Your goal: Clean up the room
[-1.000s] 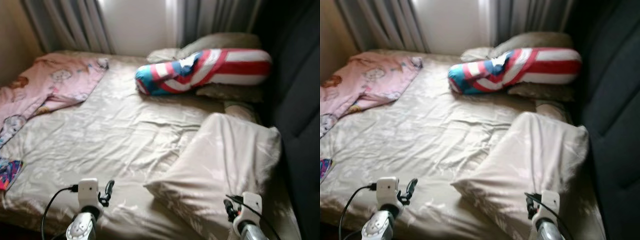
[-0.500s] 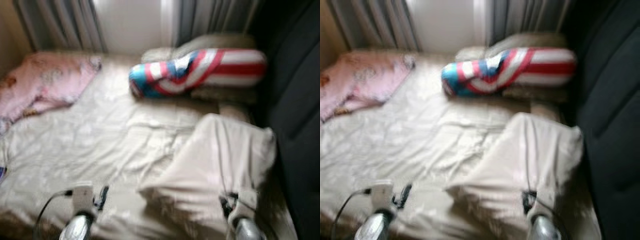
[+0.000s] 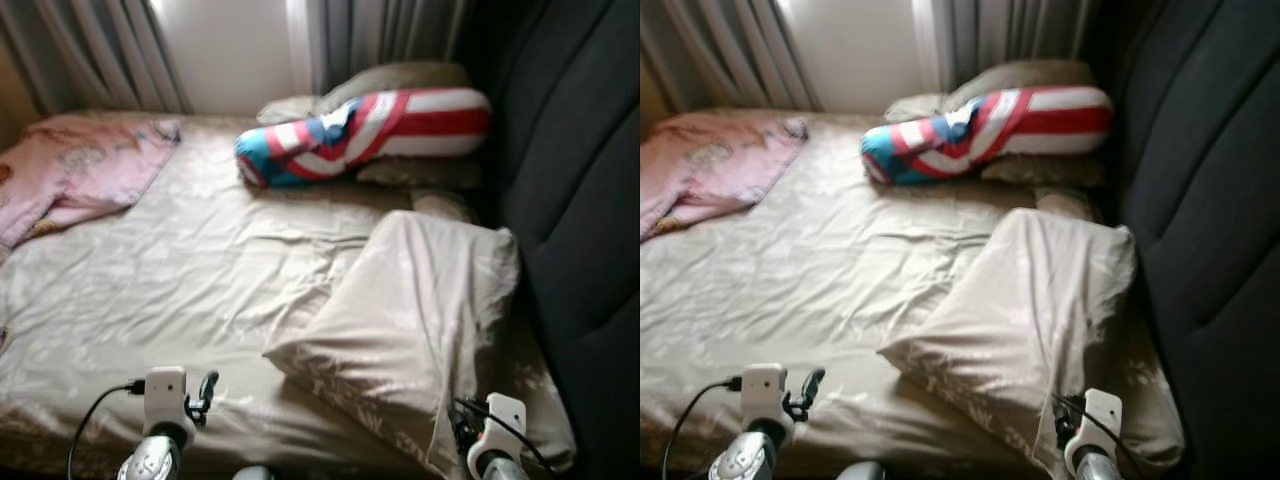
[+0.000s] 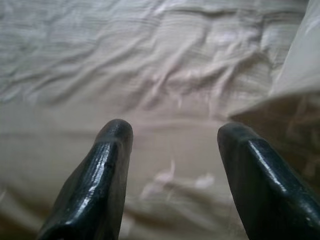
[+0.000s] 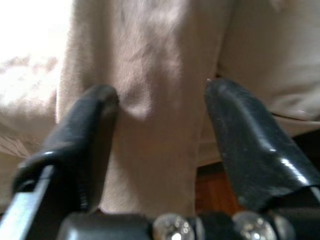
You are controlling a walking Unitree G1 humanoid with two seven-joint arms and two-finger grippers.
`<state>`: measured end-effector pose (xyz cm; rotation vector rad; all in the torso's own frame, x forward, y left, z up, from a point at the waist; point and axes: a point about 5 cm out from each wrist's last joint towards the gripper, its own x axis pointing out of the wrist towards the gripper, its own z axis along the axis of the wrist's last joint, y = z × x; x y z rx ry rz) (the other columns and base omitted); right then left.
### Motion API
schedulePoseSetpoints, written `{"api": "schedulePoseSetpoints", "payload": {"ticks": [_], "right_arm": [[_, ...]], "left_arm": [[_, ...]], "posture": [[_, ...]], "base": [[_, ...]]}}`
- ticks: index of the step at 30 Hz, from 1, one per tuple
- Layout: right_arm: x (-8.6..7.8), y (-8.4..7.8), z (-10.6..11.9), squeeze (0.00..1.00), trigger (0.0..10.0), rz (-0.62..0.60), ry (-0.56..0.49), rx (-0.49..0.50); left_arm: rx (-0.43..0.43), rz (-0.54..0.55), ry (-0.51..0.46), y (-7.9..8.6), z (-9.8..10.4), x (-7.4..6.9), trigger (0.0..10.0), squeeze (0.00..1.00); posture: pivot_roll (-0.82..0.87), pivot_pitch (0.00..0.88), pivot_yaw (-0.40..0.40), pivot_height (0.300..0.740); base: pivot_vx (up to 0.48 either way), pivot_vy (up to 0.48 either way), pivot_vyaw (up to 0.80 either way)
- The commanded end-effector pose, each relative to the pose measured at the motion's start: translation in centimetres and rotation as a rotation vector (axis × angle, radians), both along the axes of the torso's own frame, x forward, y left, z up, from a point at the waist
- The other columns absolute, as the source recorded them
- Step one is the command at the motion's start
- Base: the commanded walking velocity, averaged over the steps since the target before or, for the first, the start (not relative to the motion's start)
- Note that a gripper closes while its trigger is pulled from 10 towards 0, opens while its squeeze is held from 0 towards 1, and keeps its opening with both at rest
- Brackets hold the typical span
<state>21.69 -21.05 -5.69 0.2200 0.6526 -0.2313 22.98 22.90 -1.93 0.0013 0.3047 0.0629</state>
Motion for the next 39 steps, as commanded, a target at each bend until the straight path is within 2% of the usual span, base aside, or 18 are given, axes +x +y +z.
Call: {"api": "schedulePoseSetpoints", "payload": {"ticks": [1,7,10,14,15,16,21,27,39], "right_arm": [[0.3,0.1,0.2,1.0,10.0,-0.012,-0.012,0.015],[2.7,-0.5,2.0,1.0,10.0,-0.034,-0.111,0.032],[5.2,-1.0,4.5,1.0,10.0,-0.044,-0.261,0.031],[6.4,-1.1,5.6,0.98,10.0,-0.041,-0.318,0.018],[6.6,-0.9,5.8,0.38,10.0,-0.033,-0.32,0.018],[6.7,-0.6,5.8,0.0,10.0,-0.025,-0.315,0.023],[6.3,0.7,4.7,0.0,10.0,0.01,-0.222,0.031],[6.5,2.0,4.4,0.0,10.0,0.035,-0.194,0.062],[6.6,2.0,4.4,0.0,10.0,-0.03,-0.147,0.017]], "left_arm": [[-0.003,0.002,0.006,0.2,-0.1,-0.2,10.0,0.0],[0.005,-0.004,0.008,0.4,-0.1,-0.3,10.0,0.0],[0.012,-0.006,0.006,0.6,0.0,-0.4,10.0,0.0],[0.015,-0.008,0.004,0.7,0.0,-0.5,10.0,0.0],[0.016,-0.01,0.004,0.8,0.0,-0.5,10.0,0.0],[0.018,-0.013,0.004,0.8,0.0,-0.5,10.0,0.0],[0.043,-0.033,-0.004,1.4,0.2,-0.9,10.0,0.0],[0.085,-0.057,-0.044,2.7,1.1,-2.0,10.0,0.0],[0.127,-0.119,-0.095,2.8,2.9,-2.5,10.0,0.0]], "posture": [[0.09,0.085,-0.007,0.67],[0.1,0.092,0.002,0.67],[0.1,0.091,0.007,0.67],[0.1,0.092,0.01,0.67],[0.11,0.093,0.013,0.67],[0.11,0.096,0.015,0.67],[0.14,0.126,0.028,0.67],[0.2,0.182,0.056,0.67],[0.24,0.23,0.098,0.67]], "base": [[0.0,0.0,0.0],[0.0,0.0,0.0],[0.0,0.0,0.0],[0.0,0.0,0.0],[0.0,0.0,0.0],[0.0,0.0,0.0],[0.0,0.0,0.0],[0.0,0.0,0.0],[0.0,0.0,0.0]]}}
